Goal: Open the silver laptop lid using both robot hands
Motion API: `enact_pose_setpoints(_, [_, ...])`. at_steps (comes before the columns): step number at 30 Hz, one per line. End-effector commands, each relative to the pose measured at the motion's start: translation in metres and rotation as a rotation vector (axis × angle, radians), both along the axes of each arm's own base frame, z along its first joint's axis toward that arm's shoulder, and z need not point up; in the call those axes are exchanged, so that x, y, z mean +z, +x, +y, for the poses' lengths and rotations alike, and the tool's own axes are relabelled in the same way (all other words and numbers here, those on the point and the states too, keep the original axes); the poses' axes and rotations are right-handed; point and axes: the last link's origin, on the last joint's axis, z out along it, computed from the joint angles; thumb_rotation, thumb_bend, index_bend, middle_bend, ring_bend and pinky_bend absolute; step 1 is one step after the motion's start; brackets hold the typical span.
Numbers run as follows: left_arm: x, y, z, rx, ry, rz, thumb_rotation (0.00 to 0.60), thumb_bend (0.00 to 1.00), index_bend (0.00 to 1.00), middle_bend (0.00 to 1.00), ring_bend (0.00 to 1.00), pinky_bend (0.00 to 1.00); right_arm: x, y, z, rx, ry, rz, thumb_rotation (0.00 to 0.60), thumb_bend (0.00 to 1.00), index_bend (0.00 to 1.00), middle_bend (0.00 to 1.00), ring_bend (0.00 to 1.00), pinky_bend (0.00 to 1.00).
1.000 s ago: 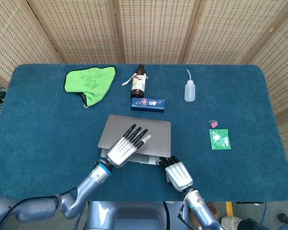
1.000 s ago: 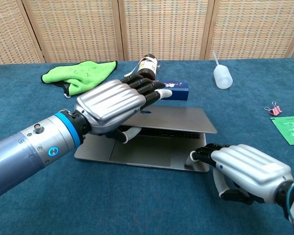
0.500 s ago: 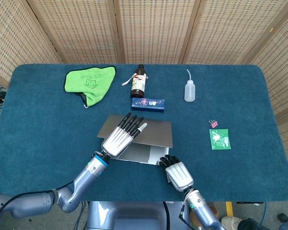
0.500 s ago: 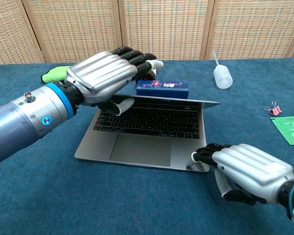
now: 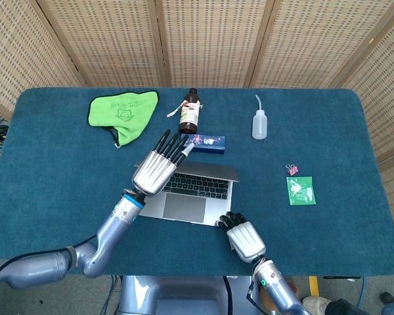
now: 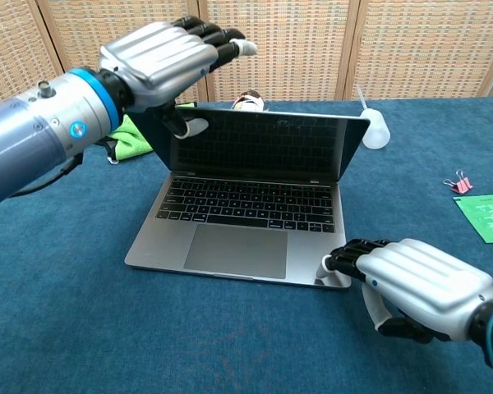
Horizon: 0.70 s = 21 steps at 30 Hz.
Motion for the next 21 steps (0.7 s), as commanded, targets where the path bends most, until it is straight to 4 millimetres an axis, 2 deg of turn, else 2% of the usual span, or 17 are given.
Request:
enact_pose_setpoints(1, [0.004,0.004,0.007,0.01,0.015,0.01,0.6,0.29,0.0,0.0,0.0,0.0,0.0,0.001,0.0,0.004,0.007,0.007,0.6,1.0,0.19,0.22,0.13,0.18])
enact_pose_setpoints(6, [0.006,0.005,0.015,0.032,0.039,0.016,0.6,0.29,0.0,0.0,0.0,0.0,-0.002,0.003,0.001,0.01,0.019,0.018,0.6,1.0,0.19,0.22,0.13,0.18])
enact_pose_setpoints(14, [0.02,0.004,0.036,0.067,0.078,0.004,0.6,0.29,0.0,0.0,0.0,0.0,0.003,0.006,-0.001,0.039,0.01,0.027,0.6,1.0,0.19,0.22,0.13,0.18])
enact_pose_setpoints(21, [0.019,0.004,0.045,0.073,0.066,0.003,0.6,0.29,0.0,0.0,0.0,0.0,0.005,0.007,-0.004,0.041,0.017,0.05,0.6,1.0,0.19,0.22,0.13,0.18])
